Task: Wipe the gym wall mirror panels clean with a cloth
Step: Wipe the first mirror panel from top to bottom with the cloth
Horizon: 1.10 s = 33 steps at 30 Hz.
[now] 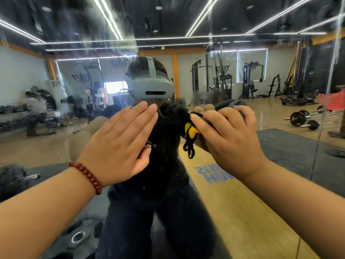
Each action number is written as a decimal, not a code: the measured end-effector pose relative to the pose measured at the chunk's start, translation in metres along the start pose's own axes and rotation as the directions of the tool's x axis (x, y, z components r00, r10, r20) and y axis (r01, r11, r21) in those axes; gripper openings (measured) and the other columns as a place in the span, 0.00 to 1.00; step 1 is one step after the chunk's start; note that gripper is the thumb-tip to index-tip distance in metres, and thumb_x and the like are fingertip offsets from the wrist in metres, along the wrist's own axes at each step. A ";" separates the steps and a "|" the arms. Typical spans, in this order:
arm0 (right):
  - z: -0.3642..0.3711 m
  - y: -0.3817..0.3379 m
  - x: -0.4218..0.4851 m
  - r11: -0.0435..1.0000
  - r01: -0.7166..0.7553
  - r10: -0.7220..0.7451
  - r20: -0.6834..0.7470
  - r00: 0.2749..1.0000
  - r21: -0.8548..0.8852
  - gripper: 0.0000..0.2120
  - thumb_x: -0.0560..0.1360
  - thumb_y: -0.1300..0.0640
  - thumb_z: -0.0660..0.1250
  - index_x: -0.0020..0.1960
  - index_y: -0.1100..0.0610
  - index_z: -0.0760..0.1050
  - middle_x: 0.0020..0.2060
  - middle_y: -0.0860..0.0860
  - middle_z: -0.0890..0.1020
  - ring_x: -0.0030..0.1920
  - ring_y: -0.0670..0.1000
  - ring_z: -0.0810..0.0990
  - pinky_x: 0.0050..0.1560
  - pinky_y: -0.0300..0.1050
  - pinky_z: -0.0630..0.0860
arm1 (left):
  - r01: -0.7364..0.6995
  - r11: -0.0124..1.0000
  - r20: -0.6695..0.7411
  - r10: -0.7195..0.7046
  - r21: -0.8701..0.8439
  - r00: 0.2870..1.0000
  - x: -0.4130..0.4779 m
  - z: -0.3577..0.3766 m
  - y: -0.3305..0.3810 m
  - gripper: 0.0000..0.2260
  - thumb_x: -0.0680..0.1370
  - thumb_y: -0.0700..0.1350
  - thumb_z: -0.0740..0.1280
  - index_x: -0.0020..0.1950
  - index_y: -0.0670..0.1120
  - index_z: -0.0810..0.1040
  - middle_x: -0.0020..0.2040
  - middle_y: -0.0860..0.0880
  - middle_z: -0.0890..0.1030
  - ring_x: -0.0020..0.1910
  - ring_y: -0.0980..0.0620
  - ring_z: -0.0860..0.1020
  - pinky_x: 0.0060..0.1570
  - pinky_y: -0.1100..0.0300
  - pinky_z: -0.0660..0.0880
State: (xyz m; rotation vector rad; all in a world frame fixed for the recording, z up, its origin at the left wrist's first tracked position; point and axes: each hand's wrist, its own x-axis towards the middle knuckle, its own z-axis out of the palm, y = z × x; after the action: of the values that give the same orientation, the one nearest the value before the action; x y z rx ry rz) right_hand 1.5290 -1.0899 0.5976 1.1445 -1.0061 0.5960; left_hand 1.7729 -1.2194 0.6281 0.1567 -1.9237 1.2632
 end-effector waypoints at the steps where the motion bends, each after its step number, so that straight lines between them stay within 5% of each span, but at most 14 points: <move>1: 0.002 -0.001 0.006 1.000 -0.006 0.006 -0.010 1.000 0.001 0.15 0.77 0.61 0.66 0.64 0.55 0.79 0.54 0.53 0.80 0.50 0.57 0.75 0.57 0.58 0.70 | 0.001 1.000 0.001 -0.001 -0.002 1.000 0.000 0.000 0.000 0.29 0.78 0.49 0.62 0.75 0.36 0.65 0.76 0.39 0.65 0.76 0.42 0.62 0.76 0.46 0.58; 6: -0.001 0.001 -0.004 1.000 0.025 -0.025 0.020 0.999 0.003 0.19 0.75 0.60 0.71 0.65 0.56 0.77 0.57 0.52 0.76 0.51 0.57 0.75 0.57 0.58 0.70 | 0.002 1.000 0.010 -0.002 -0.003 1.000 -0.001 0.000 0.000 0.29 0.78 0.49 0.62 0.75 0.36 0.65 0.76 0.39 0.65 0.76 0.42 0.62 0.76 0.46 0.58; 12: 0.000 0.000 -0.006 0.995 0.086 -0.088 0.057 0.995 0.043 0.23 0.76 0.60 0.70 0.70 0.57 0.75 0.67 0.51 0.78 0.66 0.54 0.75 0.66 0.59 0.67 | 0.004 1.000 0.011 -0.004 -0.003 1.000 -0.001 0.000 0.001 0.29 0.78 0.49 0.62 0.76 0.36 0.65 0.76 0.39 0.64 0.76 0.42 0.62 0.76 0.47 0.57; 33: -0.004 0.010 -0.001 0.991 0.121 -0.120 0.033 0.992 -0.048 0.20 0.74 0.62 0.69 0.66 0.58 0.77 0.58 0.51 0.81 0.54 0.56 0.81 0.59 0.58 0.71 | -0.012 1.000 0.015 0.012 0.011 1.000 0.000 0.001 0.000 0.30 0.78 0.49 0.62 0.76 0.35 0.64 0.76 0.39 0.63 0.76 0.42 0.62 0.76 0.47 0.57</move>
State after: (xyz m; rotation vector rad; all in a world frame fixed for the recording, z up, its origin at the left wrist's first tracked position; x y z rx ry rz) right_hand 1.5221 -1.0832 0.6011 1.1641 -0.9647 0.4564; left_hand 1.7726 -1.2202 0.6278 0.1605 -1.9333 1.2838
